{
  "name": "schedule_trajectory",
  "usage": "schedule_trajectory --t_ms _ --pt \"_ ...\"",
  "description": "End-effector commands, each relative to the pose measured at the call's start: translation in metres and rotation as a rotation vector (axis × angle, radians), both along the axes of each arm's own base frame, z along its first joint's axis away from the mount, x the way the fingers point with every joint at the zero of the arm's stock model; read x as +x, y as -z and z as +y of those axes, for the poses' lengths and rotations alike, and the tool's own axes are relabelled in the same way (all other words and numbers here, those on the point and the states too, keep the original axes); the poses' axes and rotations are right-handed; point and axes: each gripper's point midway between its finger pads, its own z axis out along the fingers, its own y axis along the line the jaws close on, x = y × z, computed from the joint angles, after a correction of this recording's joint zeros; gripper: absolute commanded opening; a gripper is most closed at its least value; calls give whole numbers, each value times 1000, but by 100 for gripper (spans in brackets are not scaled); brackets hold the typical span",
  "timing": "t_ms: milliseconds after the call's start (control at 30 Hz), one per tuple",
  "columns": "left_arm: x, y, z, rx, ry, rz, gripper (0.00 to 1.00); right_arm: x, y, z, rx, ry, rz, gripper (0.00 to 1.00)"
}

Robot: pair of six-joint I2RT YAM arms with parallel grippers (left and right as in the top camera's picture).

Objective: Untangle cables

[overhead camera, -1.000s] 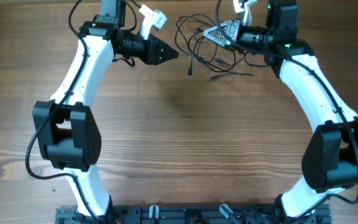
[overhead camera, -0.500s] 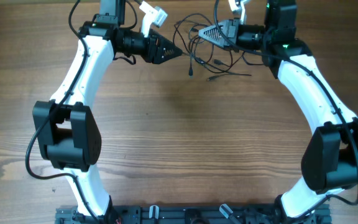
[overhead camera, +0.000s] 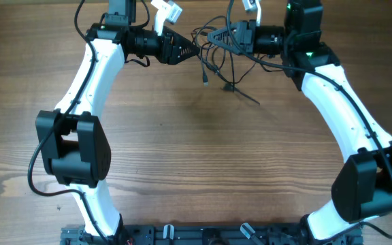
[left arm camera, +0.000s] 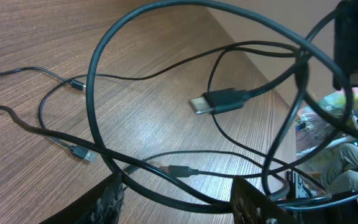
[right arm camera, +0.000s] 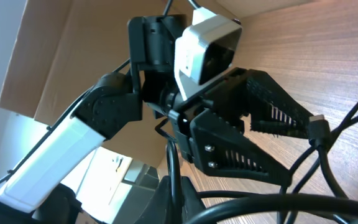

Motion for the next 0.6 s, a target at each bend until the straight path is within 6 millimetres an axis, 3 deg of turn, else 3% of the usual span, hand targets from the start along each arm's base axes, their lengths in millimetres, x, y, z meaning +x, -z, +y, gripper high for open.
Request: schedule_trajectory --t_ms 0,433,567 --pt "-3 4 -3 -18 2 45 59 -11 -32 0 29 -27 -74 5" --pt "-31 -2 -47 -58 124 57 67 -11 -37 0 40 -32 -90 5" --pt "-36 -7 -52 -84 150 63 68 -11 -37 0 40 -33 -94 5"
